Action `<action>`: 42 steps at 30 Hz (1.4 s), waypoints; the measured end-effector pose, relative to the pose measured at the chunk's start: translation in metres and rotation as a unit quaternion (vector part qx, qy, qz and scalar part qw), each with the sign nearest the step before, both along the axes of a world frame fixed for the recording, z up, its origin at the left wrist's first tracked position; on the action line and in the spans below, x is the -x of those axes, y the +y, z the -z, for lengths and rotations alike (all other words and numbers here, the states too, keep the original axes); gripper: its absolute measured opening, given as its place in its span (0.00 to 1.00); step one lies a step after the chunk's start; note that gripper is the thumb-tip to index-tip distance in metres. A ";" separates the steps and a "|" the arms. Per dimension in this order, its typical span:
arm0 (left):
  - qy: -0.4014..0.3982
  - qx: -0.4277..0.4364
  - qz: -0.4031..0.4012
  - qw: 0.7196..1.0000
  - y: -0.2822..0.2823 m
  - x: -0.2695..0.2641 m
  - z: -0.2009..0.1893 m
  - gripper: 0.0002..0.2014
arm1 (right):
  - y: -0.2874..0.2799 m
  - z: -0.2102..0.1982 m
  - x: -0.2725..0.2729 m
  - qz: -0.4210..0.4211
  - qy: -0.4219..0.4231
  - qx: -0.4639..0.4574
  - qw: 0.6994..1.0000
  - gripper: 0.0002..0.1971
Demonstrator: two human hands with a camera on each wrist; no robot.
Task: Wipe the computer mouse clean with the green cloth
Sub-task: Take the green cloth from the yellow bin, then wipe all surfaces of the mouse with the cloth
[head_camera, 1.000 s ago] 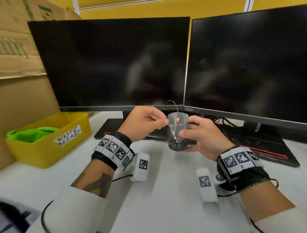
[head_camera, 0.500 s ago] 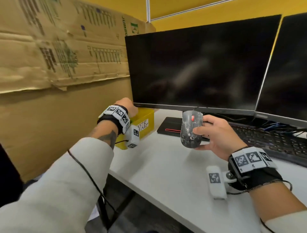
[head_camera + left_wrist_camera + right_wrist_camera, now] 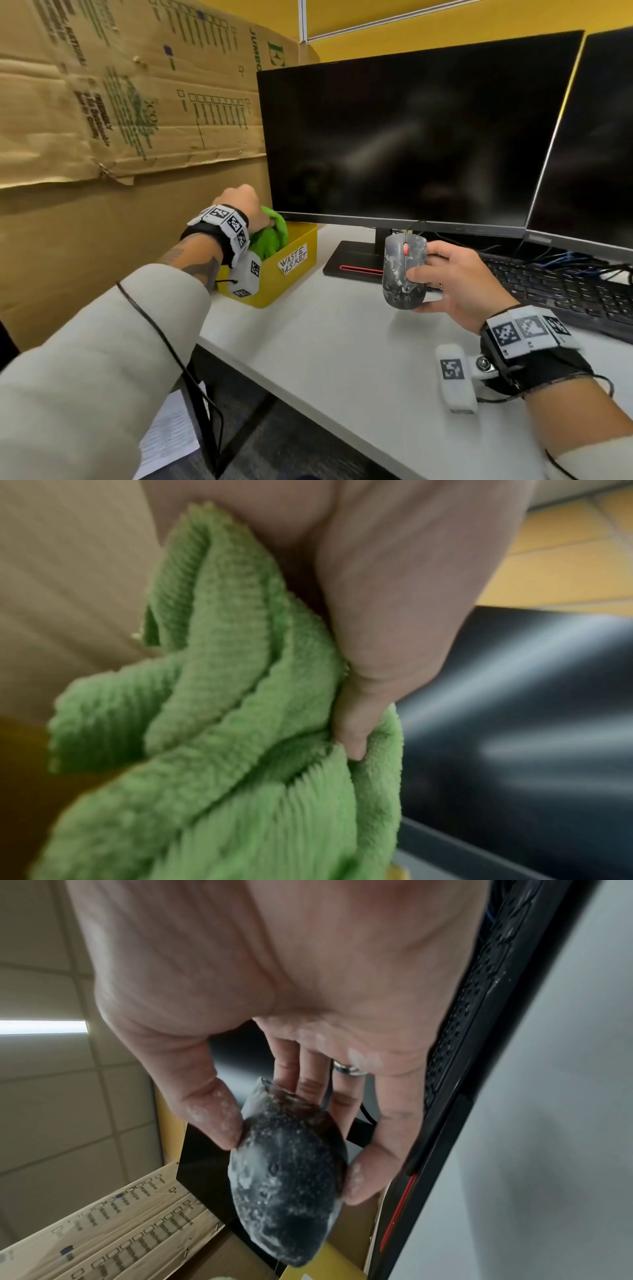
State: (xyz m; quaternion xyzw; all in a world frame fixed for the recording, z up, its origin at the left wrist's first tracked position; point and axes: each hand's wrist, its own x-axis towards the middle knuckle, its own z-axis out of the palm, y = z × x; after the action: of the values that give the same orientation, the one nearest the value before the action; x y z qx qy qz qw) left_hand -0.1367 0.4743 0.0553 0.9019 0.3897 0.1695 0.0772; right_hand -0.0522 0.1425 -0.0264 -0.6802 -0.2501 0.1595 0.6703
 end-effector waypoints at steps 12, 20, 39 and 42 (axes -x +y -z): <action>-0.261 0.061 0.195 0.944 -0.111 -0.011 -0.070 0.21 | -0.077 -0.036 -0.014 0.057 -0.022 -0.050 0.997 0.17; -0.200 0.158 0.351 0.901 -0.203 -0.076 0.006 0.16 | -0.148 -0.036 -0.031 0.112 -0.016 -0.098 0.989 0.16; -0.248 0.408 0.357 0.803 -0.275 -0.111 0.078 0.28 | -0.162 -0.008 -0.048 0.074 0.020 -0.129 0.989 0.21; -0.281 0.483 0.342 0.755 -0.274 -0.113 0.074 0.33 | -0.166 -0.006 -0.050 0.057 0.051 -0.159 0.984 0.24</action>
State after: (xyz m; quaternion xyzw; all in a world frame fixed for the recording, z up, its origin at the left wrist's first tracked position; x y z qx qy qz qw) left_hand -0.0236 0.2001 -0.0184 0.7295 0.0464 0.1666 0.6617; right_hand -0.0026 -0.0237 -0.0202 -0.5687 -0.1987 0.1137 0.7901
